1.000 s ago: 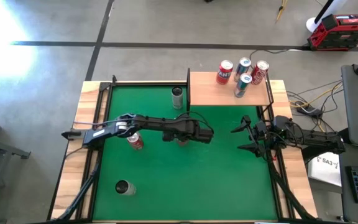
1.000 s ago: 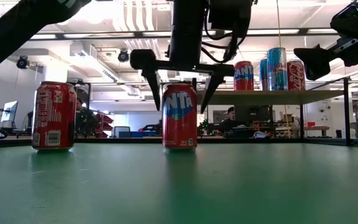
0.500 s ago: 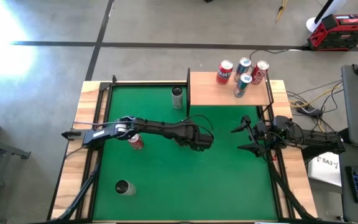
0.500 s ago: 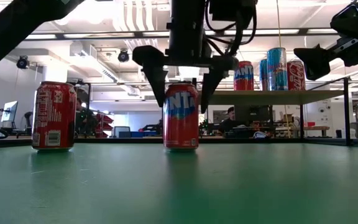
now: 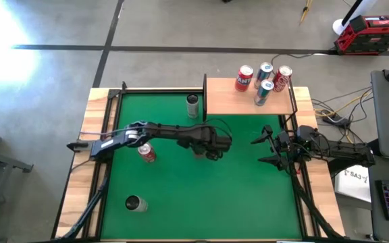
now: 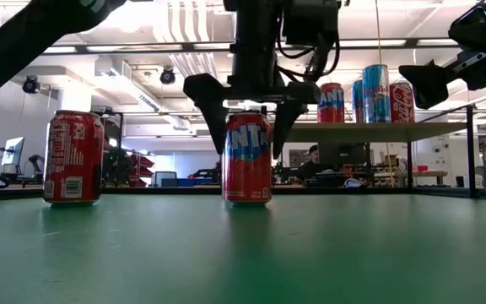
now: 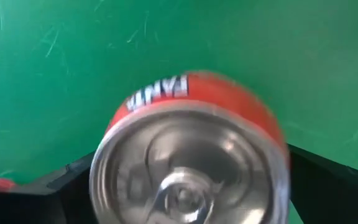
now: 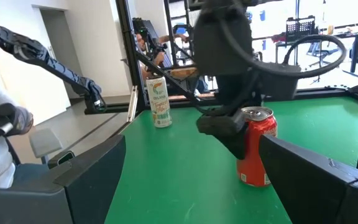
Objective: Place canned beverage on shelf
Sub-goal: Put the red soda can on the shelf aligned with the other red soda can
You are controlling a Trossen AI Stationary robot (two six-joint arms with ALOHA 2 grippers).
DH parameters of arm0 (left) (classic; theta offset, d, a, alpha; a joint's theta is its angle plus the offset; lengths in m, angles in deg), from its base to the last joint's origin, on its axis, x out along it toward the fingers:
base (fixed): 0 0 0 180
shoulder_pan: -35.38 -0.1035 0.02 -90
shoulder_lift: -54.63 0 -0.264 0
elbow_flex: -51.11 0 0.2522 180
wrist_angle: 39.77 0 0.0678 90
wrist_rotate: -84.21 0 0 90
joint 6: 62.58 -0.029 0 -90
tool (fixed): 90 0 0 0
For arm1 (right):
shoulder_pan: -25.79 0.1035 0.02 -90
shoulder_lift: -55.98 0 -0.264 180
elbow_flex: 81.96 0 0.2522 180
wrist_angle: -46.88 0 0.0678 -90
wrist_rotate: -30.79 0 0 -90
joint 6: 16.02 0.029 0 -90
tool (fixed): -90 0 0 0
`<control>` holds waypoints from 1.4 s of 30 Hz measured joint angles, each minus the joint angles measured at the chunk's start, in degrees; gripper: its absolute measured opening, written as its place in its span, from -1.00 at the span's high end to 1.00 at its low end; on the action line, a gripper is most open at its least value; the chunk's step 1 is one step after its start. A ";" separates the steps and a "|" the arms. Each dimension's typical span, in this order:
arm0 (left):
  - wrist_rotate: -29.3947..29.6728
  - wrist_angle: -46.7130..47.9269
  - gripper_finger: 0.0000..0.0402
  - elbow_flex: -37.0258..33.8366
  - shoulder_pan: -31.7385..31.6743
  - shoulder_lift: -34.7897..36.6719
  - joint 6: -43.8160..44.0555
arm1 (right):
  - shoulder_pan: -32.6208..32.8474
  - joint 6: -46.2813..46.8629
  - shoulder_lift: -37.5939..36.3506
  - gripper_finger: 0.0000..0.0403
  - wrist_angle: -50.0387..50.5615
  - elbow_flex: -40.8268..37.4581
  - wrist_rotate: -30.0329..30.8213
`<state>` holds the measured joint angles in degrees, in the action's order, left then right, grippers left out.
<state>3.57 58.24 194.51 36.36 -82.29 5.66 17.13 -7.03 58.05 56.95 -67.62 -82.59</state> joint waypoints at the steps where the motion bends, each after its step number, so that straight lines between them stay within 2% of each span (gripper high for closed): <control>1: -0.10 -0.31 -0.92 0.00 -0.33 0.00 0.27 | 0.01 -0.01 0.00 -0.78 -0.02 0.00 0.00; 22: -1.14 -0.14 -0.92 -0.47 -2.61 0.00 8.12 | 0.02 -0.01 0.00 -0.78 -0.02 0.00 0.00; 28: -1.78 -0.77 -0.92 -4.78 -2.72 0.92 10.50 | 0.00 0.00 -0.02 -0.78 -0.01 0.00 0.00; 38: -3.42 -11.20 -0.92 -15.24 -3.29 6.70 11.64 | 0.01 -0.01 0.00 -0.78 -0.02 0.00 0.00; 42: -4.42 -12.68 -0.92 -16.98 -3.25 7.56 12.87 | 0.01 0.00 -0.02 -0.78 -0.02 0.00 0.00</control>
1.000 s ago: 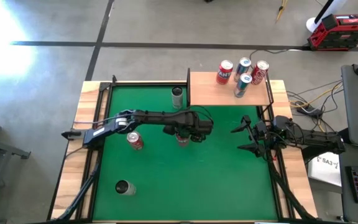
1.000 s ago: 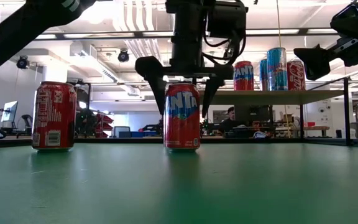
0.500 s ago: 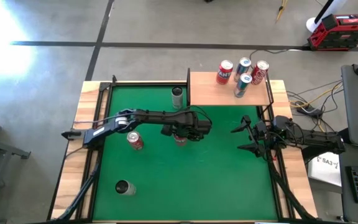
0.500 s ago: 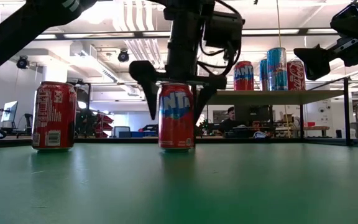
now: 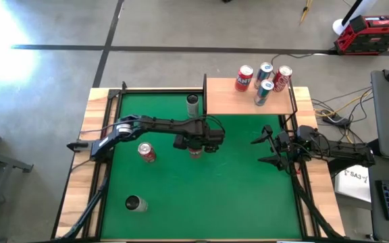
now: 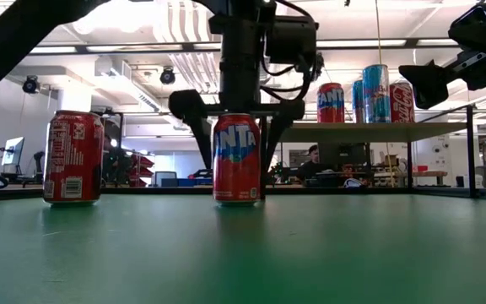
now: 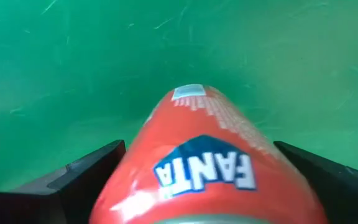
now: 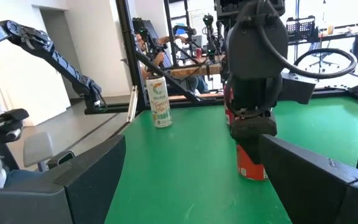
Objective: Place canned beverage on shelf
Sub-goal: Put the red soda can on the shelf aligned with the other red soda can
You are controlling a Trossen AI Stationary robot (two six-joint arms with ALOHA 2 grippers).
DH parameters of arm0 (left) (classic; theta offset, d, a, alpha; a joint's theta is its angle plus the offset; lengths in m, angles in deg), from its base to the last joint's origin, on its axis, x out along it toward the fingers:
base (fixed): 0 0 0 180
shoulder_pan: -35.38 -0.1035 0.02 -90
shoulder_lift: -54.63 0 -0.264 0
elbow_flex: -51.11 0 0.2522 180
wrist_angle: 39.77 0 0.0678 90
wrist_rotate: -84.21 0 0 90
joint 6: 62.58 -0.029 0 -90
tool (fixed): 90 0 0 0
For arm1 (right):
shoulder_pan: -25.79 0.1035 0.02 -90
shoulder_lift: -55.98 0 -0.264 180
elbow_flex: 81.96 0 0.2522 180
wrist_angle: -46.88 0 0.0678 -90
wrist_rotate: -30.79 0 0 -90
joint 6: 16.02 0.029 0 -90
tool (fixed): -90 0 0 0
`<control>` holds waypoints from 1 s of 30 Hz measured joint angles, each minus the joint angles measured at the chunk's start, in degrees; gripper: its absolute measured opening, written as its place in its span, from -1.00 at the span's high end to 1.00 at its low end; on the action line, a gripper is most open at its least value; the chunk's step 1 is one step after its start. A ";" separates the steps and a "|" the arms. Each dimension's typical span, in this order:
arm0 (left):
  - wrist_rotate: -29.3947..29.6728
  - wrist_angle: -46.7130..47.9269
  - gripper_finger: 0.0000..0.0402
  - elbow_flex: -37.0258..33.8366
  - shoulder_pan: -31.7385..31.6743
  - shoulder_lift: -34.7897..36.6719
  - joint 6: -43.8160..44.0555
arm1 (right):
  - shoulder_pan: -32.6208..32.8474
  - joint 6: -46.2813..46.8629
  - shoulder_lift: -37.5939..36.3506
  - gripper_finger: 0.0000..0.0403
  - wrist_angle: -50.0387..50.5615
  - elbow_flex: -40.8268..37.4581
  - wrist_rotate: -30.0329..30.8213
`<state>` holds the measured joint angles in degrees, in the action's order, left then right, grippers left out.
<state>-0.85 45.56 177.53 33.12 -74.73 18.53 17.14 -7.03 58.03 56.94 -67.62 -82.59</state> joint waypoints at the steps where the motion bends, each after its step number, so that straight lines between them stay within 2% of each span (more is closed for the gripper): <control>1: -0.07 -0.05 -0.92 0.03 0.00 0.00 0.01 | -0.01 -0.01 0.00 -0.78 0.00 0.00 0.00; 10: 1.80 1.34 -0.92 2.84 0.41 0.07 -5.58 | -0.01 0.00 0.02 -0.78 0.00 0.00 0.00; 30: 3.74 0.49 -0.90 -0.04 1.84 0.09 -0.91 | 0.01 0.00 0.02 -0.78 0.00 0.00 0.00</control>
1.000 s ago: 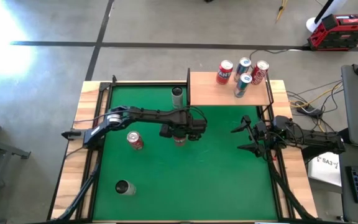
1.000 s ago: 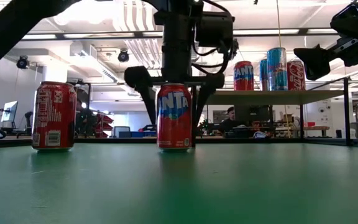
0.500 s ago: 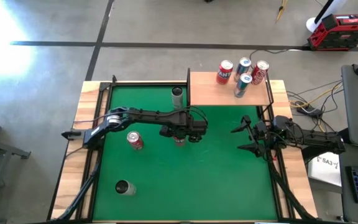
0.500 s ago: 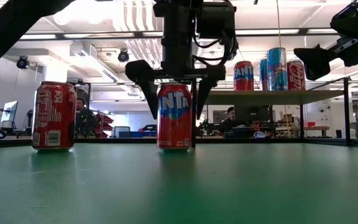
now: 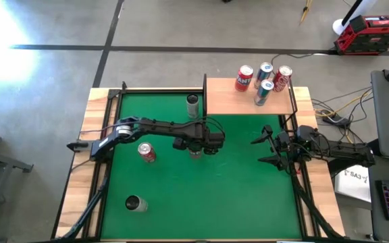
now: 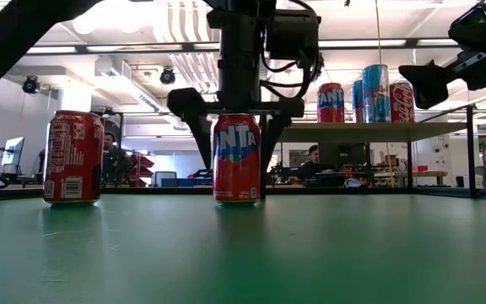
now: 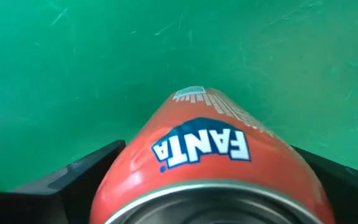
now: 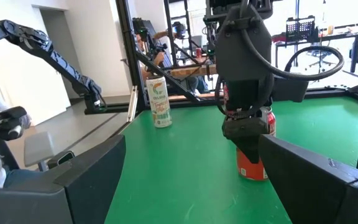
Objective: Place canned beverage on shelf
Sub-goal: Put the red soda can on the shelf aligned with the other red soda can
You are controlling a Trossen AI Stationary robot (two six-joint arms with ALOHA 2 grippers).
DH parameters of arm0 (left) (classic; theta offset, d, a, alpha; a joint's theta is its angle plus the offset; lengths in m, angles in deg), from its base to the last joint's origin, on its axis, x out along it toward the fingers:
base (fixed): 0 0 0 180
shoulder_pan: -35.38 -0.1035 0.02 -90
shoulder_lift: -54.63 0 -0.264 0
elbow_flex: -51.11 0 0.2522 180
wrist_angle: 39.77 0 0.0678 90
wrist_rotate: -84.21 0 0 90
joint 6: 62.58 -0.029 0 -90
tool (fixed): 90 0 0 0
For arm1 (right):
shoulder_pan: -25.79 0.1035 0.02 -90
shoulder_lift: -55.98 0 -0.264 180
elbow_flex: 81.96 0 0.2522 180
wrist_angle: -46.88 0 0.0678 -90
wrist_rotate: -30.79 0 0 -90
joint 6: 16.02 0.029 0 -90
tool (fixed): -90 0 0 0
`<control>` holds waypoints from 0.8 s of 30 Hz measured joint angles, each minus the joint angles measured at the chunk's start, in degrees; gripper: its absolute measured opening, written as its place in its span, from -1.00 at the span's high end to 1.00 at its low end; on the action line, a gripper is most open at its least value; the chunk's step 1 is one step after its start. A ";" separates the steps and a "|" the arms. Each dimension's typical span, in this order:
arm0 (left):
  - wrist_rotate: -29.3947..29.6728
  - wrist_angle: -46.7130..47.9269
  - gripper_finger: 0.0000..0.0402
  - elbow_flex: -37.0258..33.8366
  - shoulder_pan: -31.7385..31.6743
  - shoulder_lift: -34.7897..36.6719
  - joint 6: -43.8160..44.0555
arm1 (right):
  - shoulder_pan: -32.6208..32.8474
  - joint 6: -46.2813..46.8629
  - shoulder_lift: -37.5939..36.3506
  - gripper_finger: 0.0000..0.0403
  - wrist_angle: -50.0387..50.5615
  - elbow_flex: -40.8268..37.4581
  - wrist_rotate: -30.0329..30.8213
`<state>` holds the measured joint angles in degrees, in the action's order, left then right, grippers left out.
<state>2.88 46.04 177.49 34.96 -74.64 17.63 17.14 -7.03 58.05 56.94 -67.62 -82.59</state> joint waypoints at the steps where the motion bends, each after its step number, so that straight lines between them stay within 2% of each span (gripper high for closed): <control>1: 0.48 0.19 -0.90 0.00 0.15 0.04 0.02 | -0.02 -0.02 0.00 -0.78 0.00 0.00 0.00; 7: 1.55 1.46 -0.88 -2.49 0.94 2.33 1.88 | 0.00 0.00 0.00 -0.78 0.00 0.00 0.00; 10: 2.37 -1.06 -0.88 -7.69 1.47 5.70 3.75 | -0.01 0.00 -0.02 -0.78 0.00 0.00 0.01; 14: 2.40 -10.12 -0.88 -16.06 1.76 10.79 4.39 | 0.00 0.00 -0.02 -0.78 0.00 0.00 0.02; 18: 2.40 -15.23 -0.88 -21.71 1.76 14.05 1.55 | 0.00 0.00 0.00 -0.78 0.00 0.00 0.02; 24: 2.77 -15.54 -0.88 -24.04 1.74 15.67 -6.23 | 0.00 0.00 0.00 -0.78 0.00 0.00 0.02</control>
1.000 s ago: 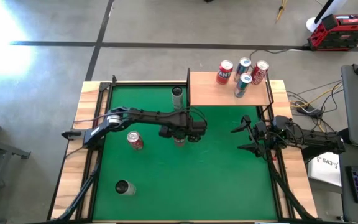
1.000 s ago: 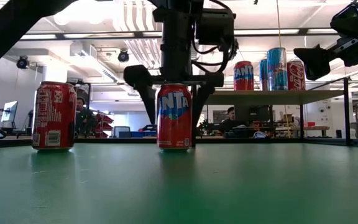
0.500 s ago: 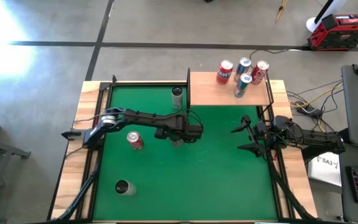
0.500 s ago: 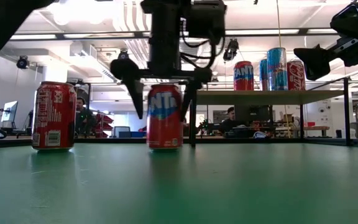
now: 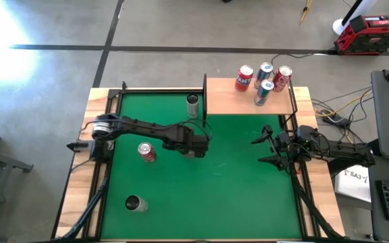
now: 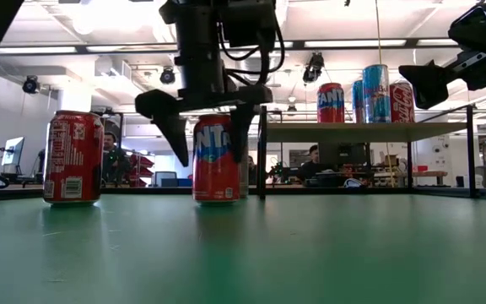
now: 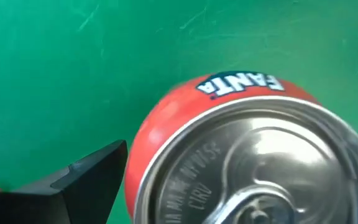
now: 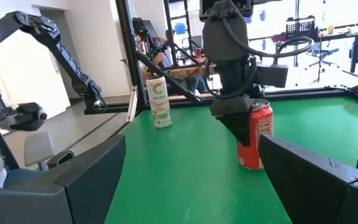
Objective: Place canned beverage on shelf
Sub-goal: Put the red soda can on the shelf aligned with the other red soda can
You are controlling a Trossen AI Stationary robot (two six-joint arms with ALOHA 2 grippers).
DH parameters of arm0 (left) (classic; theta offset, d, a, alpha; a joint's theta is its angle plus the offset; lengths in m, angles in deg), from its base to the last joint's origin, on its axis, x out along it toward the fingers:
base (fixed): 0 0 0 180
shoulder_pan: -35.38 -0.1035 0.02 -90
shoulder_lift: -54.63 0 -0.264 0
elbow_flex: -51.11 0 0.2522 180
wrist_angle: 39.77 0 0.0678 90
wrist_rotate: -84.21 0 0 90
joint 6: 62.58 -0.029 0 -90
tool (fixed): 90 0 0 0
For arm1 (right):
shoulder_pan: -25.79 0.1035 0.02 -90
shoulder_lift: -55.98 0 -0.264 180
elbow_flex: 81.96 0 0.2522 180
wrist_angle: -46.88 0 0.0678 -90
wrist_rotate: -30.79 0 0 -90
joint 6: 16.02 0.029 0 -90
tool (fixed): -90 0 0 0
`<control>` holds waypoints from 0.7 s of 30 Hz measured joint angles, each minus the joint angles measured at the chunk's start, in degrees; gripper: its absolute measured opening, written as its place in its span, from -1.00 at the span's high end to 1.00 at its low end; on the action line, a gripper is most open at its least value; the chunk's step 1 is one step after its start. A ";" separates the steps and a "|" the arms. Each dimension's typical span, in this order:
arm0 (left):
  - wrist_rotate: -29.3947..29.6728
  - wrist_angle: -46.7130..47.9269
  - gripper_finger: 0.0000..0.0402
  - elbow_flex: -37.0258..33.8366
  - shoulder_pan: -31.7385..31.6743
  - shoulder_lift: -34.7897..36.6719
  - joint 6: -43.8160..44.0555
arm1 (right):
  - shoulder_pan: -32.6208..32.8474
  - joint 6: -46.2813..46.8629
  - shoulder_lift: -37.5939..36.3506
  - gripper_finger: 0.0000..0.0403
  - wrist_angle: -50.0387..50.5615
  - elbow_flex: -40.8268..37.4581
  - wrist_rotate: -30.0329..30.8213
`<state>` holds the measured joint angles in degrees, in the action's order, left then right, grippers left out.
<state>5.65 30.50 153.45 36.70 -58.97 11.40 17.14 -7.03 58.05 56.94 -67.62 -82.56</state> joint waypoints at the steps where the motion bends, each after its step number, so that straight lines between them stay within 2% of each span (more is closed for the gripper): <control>1: 0.28 -0.32 -0.88 -0.09 0.00 0.15 -1.38 | -0.01 -0.01 0.00 -0.78 0.00 0.00 0.00; 10: 3.08 -3.79 -0.88 -0.89 0.13 0.31 -7.01 | 0.00 0.00 0.00 -0.78 0.00 0.00 0.00; 14: 3.18 -6.06 -0.88 -2.73 0.60 0.31 -7.02 | -0.02 0.00 0.00 -0.78 0.00 0.00 0.00; 21: 7.87 -13.03 -0.87 -7.53 1.96 2.57 -6.69 | 0.00 0.00 0.00 -0.78 0.00 0.00 0.00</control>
<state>13.53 17.46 145.92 38.66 -56.40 4.71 17.14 -7.03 58.04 56.94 -67.62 -82.56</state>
